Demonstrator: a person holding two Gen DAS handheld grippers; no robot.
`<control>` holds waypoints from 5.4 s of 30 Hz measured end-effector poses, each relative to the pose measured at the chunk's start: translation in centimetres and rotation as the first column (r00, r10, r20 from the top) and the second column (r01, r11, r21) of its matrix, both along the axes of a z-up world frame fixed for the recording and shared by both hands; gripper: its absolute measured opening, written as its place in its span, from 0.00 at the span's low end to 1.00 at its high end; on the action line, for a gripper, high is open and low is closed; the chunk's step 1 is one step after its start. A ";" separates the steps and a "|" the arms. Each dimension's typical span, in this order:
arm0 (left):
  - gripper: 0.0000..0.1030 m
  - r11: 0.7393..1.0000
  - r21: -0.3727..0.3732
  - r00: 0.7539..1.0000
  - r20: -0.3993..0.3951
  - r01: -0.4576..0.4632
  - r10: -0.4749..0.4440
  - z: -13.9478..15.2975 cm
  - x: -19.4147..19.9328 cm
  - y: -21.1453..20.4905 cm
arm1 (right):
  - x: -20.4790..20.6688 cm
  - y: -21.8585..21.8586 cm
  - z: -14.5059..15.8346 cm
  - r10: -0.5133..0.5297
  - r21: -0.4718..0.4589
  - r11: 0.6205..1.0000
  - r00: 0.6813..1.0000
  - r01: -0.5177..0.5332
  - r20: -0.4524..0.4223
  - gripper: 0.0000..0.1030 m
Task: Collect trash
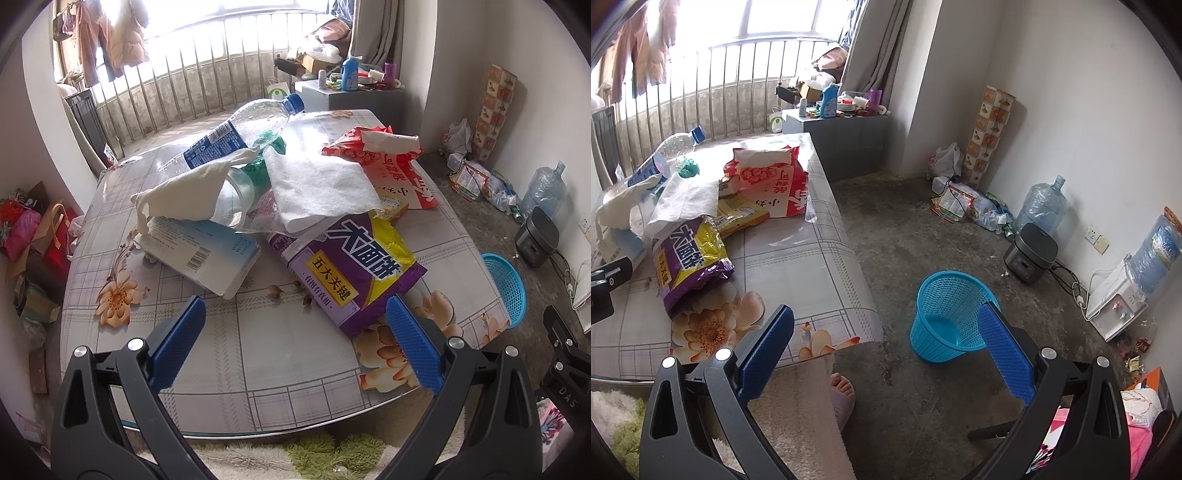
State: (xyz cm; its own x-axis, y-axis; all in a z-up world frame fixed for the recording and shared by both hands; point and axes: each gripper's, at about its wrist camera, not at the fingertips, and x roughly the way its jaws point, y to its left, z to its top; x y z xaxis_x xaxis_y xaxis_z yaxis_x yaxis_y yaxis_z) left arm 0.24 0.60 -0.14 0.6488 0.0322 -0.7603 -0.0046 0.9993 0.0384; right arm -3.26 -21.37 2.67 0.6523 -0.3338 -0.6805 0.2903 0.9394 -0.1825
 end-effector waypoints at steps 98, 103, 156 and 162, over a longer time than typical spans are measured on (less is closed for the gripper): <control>0.91 0.977 -0.193 0.982 0.146 -0.091 0.120 -0.7 7.7 22.3 | 12.2 19.3 1.5 0.513 0.102 0.845 0.850 -0.524 0.115 0.94; 0.91 0.969 -0.245 0.985 0.169 0.023 0.020 0.2 9.8 21.2 | 13.4 18.0 1.6 0.467 0.128 0.866 0.874 -0.483 0.137 0.94; 0.02 0.926 -0.218 0.912 0.346 0.309 -0.223 7.5 10.6 17.1 | 15.1 10.5 5.6 0.416 0.416 0.732 0.838 -0.539 0.352 0.07; 0.02 0.919 -0.216 0.905 0.352 0.329 -0.241 8.2 9.7 15.4 | 14.1 8.3 5.5 0.399 0.453 0.720 0.848 -0.526 0.350 0.07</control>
State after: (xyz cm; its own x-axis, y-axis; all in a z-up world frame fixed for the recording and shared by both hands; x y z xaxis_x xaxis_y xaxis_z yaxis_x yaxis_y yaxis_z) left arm 9.90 15.99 8.08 0.8039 -0.3633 -0.4709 0.3139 0.9317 -0.1829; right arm 10.85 -13.09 8.22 0.7768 0.4063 -0.4812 -0.2349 0.8958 0.3772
